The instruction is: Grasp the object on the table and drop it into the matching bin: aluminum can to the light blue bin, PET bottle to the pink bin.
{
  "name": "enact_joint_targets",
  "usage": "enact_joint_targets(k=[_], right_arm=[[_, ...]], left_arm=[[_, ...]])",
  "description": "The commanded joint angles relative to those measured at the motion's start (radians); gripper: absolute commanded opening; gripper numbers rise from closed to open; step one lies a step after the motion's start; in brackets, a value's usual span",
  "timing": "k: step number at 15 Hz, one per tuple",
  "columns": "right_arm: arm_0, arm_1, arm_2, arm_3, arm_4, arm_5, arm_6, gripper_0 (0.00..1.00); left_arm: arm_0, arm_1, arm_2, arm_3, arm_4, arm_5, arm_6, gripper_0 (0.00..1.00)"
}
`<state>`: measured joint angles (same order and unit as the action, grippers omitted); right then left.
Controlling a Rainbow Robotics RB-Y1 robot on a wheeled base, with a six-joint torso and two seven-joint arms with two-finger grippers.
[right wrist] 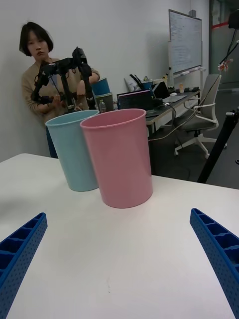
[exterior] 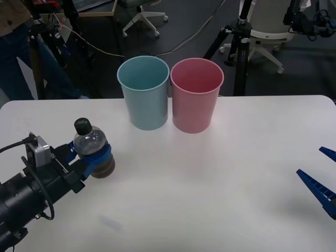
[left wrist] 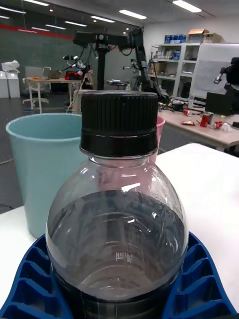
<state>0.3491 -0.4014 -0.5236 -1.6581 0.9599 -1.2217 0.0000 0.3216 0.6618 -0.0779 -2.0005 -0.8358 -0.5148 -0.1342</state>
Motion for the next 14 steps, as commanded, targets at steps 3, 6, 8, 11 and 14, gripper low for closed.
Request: enact_joint_targets(k=[3, 6, 8, 11, 14], right_arm=[[0.0, 0.0, 0.0, 0.0, 0.0, 0.0, 0.0, 1.0], [0.0, 0.0, 0.0, 0.0, 0.0, 0.0, 0.0, 1.0], [0.0, 0.0, 0.0, 0.0, 0.0, 0.0, 0.0, 1.0], [0.0, 0.0, 0.0, 0.0, 0.0, 0.0, 0.0, 1.0], [0.0, 0.0, 0.0, 0.0, 0.0, 0.0, 0.0, 1.0]], left_arm=[[0.001, 0.139, -0.031, -0.173, 0.018, 0.13, 0.146, 0.0], [-0.01, 0.233, -0.031, -0.271, -0.028, 0.202, 0.283, 0.0], [-0.047, 0.312, -0.031, -0.316, -0.1, 0.246, 0.4, 0.0], [-0.134, 0.381, -0.031, -0.334, -0.117, 0.249, 0.53, 0.0], [-0.254, 0.42, -0.034, -0.331, -0.137, 0.249, 0.651, 0.0]])
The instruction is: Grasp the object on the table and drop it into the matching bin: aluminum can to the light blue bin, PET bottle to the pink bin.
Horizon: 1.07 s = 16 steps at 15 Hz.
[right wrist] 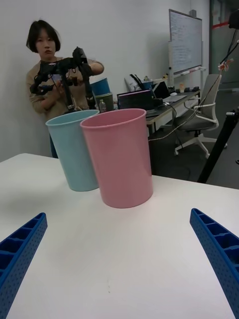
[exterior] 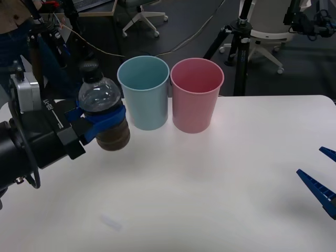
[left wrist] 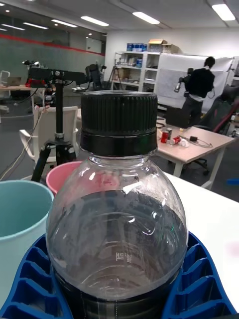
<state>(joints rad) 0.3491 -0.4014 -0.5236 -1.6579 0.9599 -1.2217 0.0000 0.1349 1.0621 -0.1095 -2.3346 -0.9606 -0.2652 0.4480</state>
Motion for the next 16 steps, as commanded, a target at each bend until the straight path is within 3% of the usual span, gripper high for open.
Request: enact_joint_targets(k=[1, 5, 9, 16], right_arm=[[0.0, 0.0, 0.0, 0.0, 0.0, 0.0, 0.0, 1.0], [0.0, 0.0, 0.0, 0.0, 0.0, 0.0, 0.0, 1.0], [0.0, 0.0, 0.0, 0.0, 0.0, 0.0, 0.0, 1.0], [0.0, 0.0, 0.0, 0.0, 0.0, 0.0, 0.0, 1.0]], left_arm=[[-0.103, 0.03, -0.007, 0.006, -0.018, 0.0, 0.098, 0.0], [-0.307, 0.081, -0.107, 0.106, -0.017, 0.0, 0.132, 0.0], [-0.514, 0.065, -0.248, 0.227, 0.016, 0.001, 0.141, 0.0], [-0.894, -0.109, -0.499, 0.474, 0.039, 0.001, 0.141, 0.01]])
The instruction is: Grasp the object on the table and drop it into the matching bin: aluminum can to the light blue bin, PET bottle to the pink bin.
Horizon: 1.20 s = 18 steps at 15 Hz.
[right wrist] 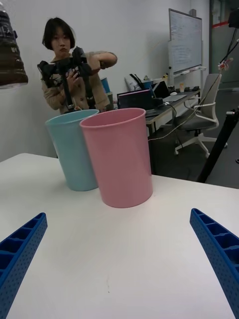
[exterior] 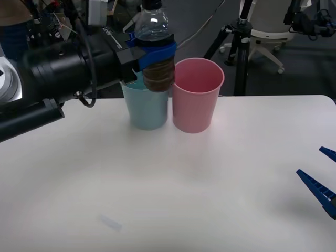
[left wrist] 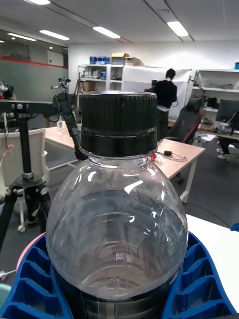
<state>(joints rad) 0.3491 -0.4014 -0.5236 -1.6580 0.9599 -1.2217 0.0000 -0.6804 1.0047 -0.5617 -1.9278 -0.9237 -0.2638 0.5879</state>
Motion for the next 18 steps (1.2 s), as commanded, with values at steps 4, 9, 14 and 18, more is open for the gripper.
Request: enact_joint_targets(k=[4, 9, 14, 18], right_arm=[[0.0, 0.0, 0.0, 0.0, 0.0, 0.0, 0.0, 1.0], [0.0, 0.0, 0.0, 0.0, 0.0, 0.0, 0.0, 1.0], [0.0, 0.0, 0.0, 0.0, 0.0, 0.0, 0.0, 1.0], [0.0, 0.0, 0.0, 0.0, 0.0, 0.0, 0.0, 1.0]], left_arm=[[-0.214, -0.153, -0.124, 0.214, 0.0, 0.0, -0.003, 0.0], [-0.321, -0.29, -0.178, 0.408, -0.029, -0.002, -0.017, 0.0], [-0.375, -0.394, -0.181, 0.552, -0.061, -0.038, -0.053, 0.0], [-0.415, -0.459, -0.181, 0.661, -0.081, -0.043, -0.076, 0.0]])
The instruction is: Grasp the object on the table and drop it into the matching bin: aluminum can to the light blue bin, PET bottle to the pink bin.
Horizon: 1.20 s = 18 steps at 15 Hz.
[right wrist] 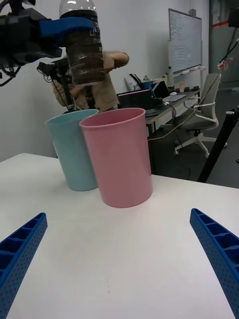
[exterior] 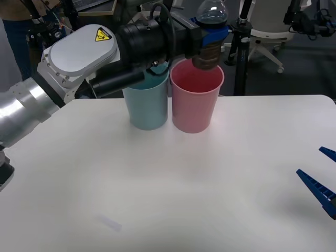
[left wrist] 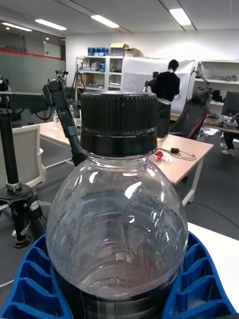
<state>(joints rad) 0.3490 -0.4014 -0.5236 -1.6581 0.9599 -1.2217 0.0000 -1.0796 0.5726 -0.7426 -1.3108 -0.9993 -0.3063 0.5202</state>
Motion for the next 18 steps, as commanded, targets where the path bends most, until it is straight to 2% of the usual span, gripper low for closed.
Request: enact_joint_targets(k=[1, 8, 18], right_arm=[[0.0, 0.0, 0.0, 0.0, 0.0, 0.0, 0.0, 1.0], [0.0, 0.0, 0.0, 0.0, 0.0, 0.0, 0.0, 1.0], [0.0, 0.0, 0.0, 0.0, 0.0, 0.0, 0.0, 1.0]], left_arm=[[-0.025, -0.039, 0.0, 0.073, -0.007, 0.0, -0.014, 0.0], [-0.052, -0.096, 0.006, 0.182, -0.01, 0.01, -0.031, 0.0], [-0.051, -0.135, 0.006, 0.208, -0.022, 0.03, -0.046, 0.0]])
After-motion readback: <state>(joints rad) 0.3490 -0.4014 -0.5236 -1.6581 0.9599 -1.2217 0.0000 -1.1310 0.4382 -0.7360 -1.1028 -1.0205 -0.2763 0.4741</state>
